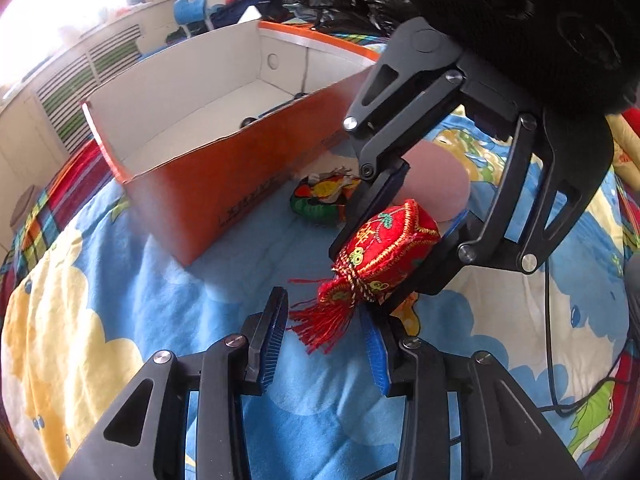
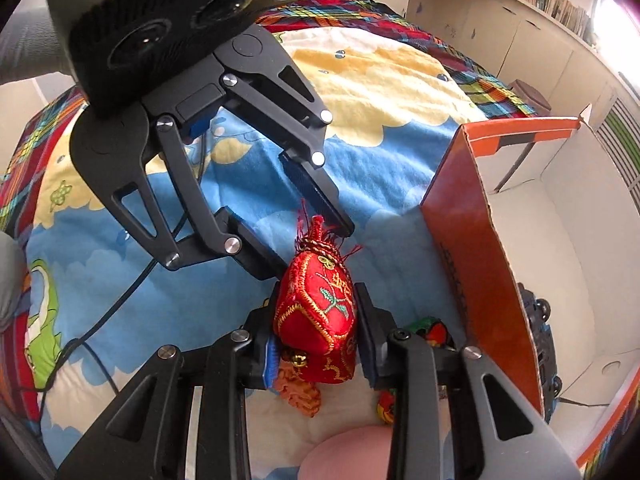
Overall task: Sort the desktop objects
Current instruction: 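Close both grippers on the red fabric toy and lift it, then carry the red toy into the box, release it onto the car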
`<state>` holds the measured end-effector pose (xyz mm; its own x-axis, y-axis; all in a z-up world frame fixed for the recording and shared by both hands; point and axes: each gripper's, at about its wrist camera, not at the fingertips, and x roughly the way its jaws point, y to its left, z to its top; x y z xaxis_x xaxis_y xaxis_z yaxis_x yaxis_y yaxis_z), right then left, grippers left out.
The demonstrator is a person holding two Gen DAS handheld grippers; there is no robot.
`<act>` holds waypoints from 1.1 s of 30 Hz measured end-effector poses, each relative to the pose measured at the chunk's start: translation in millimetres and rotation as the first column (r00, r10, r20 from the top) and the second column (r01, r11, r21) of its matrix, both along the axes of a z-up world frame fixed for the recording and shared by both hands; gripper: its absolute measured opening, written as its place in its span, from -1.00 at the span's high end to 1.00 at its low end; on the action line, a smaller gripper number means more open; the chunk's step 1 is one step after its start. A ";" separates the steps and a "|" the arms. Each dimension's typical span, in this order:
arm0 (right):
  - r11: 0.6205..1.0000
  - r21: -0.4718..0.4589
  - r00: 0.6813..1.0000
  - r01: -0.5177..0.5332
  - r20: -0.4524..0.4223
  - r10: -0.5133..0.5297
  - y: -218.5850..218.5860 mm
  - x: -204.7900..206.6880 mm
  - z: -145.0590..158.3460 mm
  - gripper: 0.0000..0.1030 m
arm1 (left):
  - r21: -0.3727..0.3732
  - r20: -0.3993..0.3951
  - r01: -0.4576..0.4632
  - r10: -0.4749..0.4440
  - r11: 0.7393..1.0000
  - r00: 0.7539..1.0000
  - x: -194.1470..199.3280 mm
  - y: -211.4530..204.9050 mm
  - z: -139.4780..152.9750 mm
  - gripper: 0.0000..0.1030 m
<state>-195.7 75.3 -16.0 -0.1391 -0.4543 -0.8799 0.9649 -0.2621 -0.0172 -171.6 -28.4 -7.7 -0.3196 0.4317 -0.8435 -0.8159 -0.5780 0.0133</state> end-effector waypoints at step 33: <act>0.999 -0.026 0.999 0.027 -0.027 -0.028 40.9 0.4 101.1 0.42 | -0.075 -0.076 0.132 -0.138 0.988 0.988 -21.9 47.5 120.0 0.79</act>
